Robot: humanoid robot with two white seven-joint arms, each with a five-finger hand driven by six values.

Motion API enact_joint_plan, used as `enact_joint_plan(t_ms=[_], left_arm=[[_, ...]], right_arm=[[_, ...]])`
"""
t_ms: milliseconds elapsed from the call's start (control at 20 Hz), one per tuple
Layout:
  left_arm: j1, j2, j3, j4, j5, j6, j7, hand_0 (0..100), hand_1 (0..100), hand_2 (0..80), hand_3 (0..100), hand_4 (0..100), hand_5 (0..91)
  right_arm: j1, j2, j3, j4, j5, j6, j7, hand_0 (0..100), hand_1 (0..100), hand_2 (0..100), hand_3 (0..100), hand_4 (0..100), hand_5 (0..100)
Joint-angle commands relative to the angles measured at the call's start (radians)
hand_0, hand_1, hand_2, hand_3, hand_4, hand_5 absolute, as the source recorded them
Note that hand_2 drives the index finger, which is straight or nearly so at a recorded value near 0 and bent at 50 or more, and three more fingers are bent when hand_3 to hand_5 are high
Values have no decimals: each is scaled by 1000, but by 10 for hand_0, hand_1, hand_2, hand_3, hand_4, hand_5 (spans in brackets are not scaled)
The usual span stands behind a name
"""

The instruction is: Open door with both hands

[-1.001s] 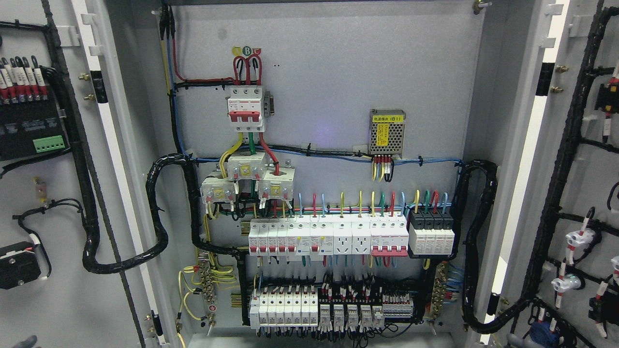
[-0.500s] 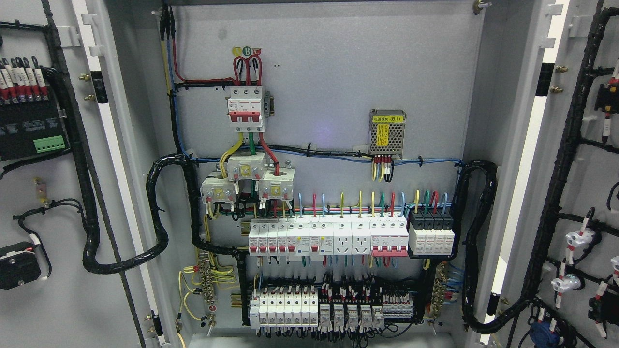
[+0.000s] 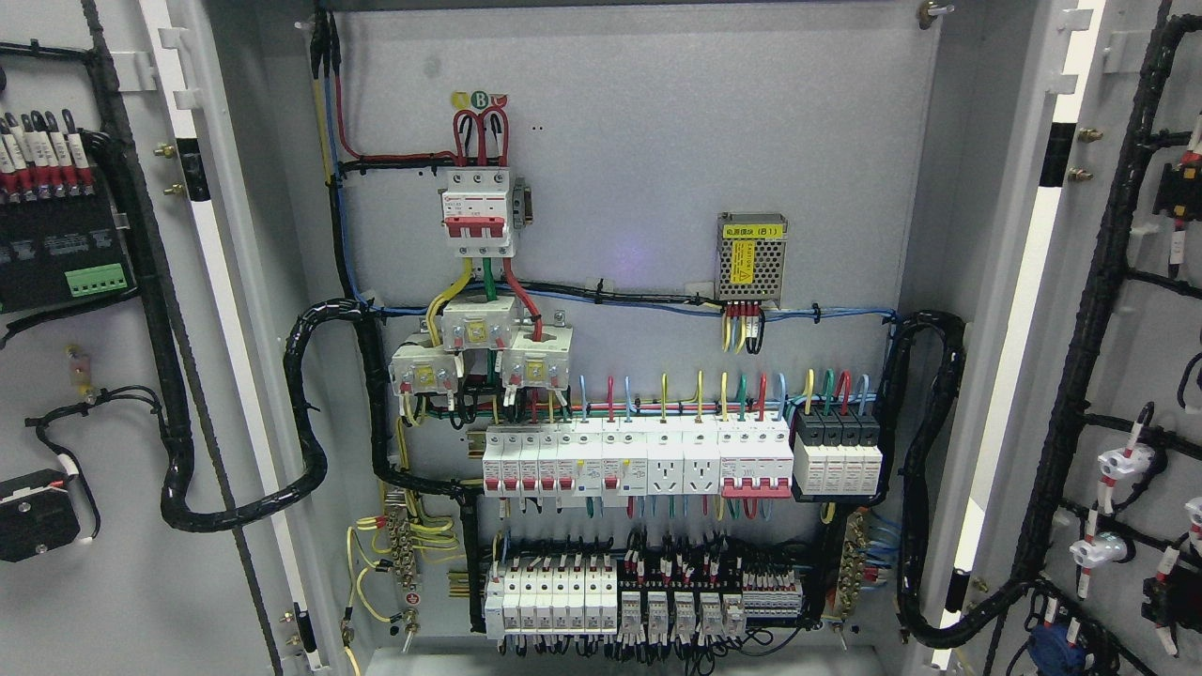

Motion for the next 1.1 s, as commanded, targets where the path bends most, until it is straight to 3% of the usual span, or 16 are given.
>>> enact_joint_plan(t_ms=[0,250,450,701,1051], left_arm=[[45,-109,-61,92,-72,39,0,0,0,0,0,43,0],[84,-115,-71,183,-116,80,0,0,0,0,0,43,0],[78,-127,-71,311,-121,98,-2,0,0,0,0,43,0],[27,-175,-70,552,-156,98,-5,0,0,0,0,43,0],[-106,-227,-70,879,-156,94,-5,0,0,0,0,43,0]], right_arm=[[75,104,28,237,5,-14,2,0,0,0,0,0,0],[89,139,75,401,5,-14,2,0,0,0,0,0,0],[89,191,100,563,13,-15,3,0,0,0,0,0,0],[136,202,102,652,40,-38,14,0,0,0,0,0,0],[120,329,97,919,146,-40,9,0,0,0,0,0,0]])
